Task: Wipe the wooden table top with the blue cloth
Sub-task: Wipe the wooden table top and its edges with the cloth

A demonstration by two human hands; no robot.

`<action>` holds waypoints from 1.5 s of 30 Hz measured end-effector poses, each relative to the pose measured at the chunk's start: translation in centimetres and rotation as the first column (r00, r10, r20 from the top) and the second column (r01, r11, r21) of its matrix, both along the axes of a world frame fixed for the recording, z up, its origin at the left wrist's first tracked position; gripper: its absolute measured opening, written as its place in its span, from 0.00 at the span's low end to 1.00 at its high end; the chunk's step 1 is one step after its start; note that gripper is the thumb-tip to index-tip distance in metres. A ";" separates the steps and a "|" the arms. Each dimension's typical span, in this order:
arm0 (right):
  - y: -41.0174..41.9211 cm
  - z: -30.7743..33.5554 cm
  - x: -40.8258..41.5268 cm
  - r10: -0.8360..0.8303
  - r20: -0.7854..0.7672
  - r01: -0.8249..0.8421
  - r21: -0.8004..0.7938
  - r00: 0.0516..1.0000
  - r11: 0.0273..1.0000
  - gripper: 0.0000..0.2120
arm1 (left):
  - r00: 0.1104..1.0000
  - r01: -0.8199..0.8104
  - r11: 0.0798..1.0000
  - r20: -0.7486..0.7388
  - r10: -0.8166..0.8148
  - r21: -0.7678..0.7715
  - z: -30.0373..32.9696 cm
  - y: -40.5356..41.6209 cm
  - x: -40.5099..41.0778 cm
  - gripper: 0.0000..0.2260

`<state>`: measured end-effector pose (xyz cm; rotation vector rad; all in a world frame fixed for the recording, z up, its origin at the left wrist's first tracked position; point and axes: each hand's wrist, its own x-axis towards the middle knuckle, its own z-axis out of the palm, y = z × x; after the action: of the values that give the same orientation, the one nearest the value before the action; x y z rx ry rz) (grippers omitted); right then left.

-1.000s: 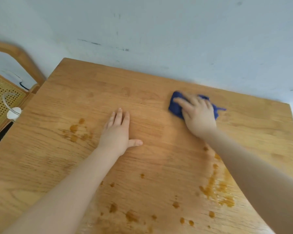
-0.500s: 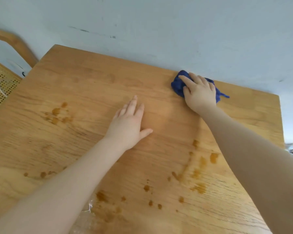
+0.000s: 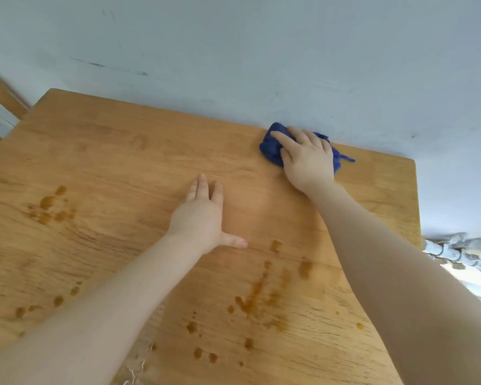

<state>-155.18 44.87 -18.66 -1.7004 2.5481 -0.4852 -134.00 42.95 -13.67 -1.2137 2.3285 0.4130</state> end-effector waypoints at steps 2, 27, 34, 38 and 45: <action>-0.9 0.0 -0.9 -0.077 0.009 0.077 0.064 0.997 0.995 0.19 | 0.999 -0.021 1.000 -0.031 0.021 0.016 -0.3 0.0 0.1 0.57; 8.2 0.2 5.7 0.101 0.016 -0.101 0.040 0.995 0.994 0.21 | 0.983 -0.082 0.996 -0.163 0.087 0.039 -0.7 0.5 0.4 0.56; 10.0 0.4 5.1 0.310 0.040 -0.312 0.074 0.950 0.947 0.19 | 0.988 -0.062 0.998 -0.140 0.065 0.027 -0.9 0.3 0.4 0.57; 6.7 0.7 3.3 -0.029 0.091 0.022 0.076 0.995 0.997 0.21 | 0.991 -0.046 0.999 -0.127 0.048 0.018 -1.0 0.2 0.3 0.57; 11.5 0.7 8.2 0.032 0.069 -0.038 0.086 0.997 0.996 0.20 | 0.993 -0.031 0.999 -0.114 0.032 0.008 -1.1 0.1 0.4 0.56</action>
<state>-147.03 56.39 -17.92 -1.6670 2.4502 -0.4162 -133.62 43.05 -14.75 -1.2553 2.4044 0.5131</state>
